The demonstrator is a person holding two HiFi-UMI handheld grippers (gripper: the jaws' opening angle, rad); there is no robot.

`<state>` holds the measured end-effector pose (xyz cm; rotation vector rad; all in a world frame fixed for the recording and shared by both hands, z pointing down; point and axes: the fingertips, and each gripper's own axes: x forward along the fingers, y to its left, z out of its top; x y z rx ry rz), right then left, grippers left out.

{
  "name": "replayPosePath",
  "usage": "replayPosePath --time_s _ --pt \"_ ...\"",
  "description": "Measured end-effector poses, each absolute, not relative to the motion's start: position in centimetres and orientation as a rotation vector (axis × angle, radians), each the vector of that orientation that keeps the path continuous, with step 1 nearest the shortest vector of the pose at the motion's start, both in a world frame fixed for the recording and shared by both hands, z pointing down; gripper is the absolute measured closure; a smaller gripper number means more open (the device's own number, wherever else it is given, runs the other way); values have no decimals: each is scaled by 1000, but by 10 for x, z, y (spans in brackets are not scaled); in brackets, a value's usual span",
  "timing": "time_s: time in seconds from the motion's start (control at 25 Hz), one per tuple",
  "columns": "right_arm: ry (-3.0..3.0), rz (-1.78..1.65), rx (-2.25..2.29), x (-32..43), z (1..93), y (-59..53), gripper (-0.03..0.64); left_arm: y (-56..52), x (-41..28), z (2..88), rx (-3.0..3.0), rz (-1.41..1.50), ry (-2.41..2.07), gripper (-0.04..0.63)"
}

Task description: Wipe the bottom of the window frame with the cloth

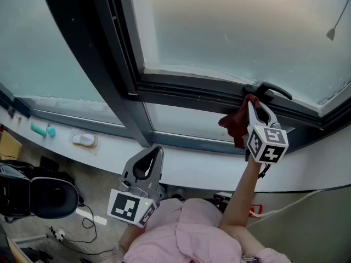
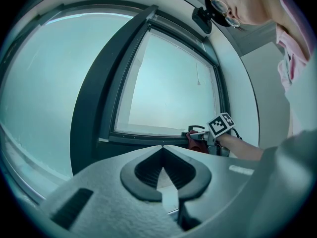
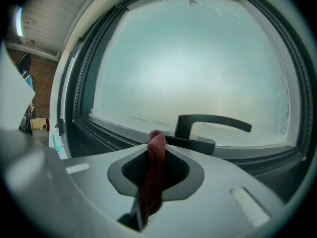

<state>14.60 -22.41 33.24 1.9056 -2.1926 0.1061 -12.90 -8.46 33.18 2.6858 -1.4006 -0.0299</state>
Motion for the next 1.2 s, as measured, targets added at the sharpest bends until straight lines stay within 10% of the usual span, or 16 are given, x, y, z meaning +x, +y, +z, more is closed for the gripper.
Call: replayPosePath --time_s 0.68,1.2 --pt "-2168 60 1889 132 316 -220 565 -83 -145 328 2688 -40 -1416 597" --pt "-2690 -108 1541 -68 264 -213 566 -101 -184 326 2671 -24 -1450 597"
